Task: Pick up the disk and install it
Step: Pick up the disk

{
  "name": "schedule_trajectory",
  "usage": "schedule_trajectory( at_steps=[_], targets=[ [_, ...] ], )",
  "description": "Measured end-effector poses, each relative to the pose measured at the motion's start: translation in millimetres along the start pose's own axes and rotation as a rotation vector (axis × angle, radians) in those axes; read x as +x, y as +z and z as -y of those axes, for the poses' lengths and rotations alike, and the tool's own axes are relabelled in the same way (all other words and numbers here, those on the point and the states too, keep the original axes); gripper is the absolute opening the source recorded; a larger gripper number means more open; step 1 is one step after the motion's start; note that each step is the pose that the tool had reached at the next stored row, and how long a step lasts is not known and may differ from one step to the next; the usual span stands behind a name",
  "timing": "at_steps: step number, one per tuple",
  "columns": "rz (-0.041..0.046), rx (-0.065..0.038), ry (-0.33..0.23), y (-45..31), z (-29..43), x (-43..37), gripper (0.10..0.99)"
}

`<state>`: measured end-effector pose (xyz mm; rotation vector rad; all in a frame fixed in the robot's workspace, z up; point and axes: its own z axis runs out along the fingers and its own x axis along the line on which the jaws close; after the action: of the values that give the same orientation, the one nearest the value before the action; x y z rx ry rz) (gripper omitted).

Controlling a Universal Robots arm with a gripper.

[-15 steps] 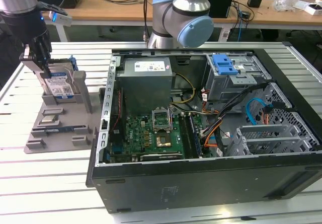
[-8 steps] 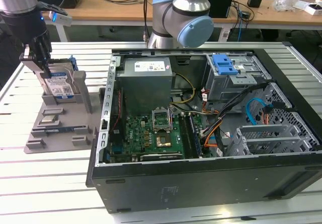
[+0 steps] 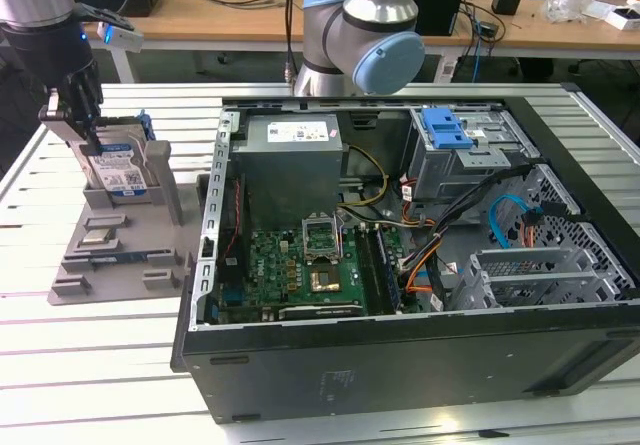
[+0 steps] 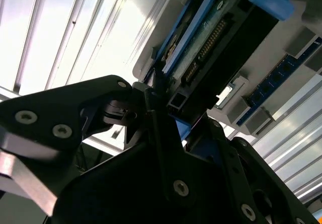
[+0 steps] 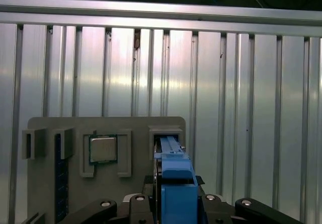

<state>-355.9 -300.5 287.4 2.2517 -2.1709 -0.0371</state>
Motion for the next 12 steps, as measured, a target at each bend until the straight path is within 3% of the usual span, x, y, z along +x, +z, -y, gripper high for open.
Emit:
schedule_trajectory(
  at_steps=[5, 12],
  targets=[
    [0.0000, 0.000, 0.000, -5.4, -0.1, -0.5, 0.369],
    [0.0000, 0.000, 0.000, -27.3, -0.6, -3.7, 0.369]
  ],
)
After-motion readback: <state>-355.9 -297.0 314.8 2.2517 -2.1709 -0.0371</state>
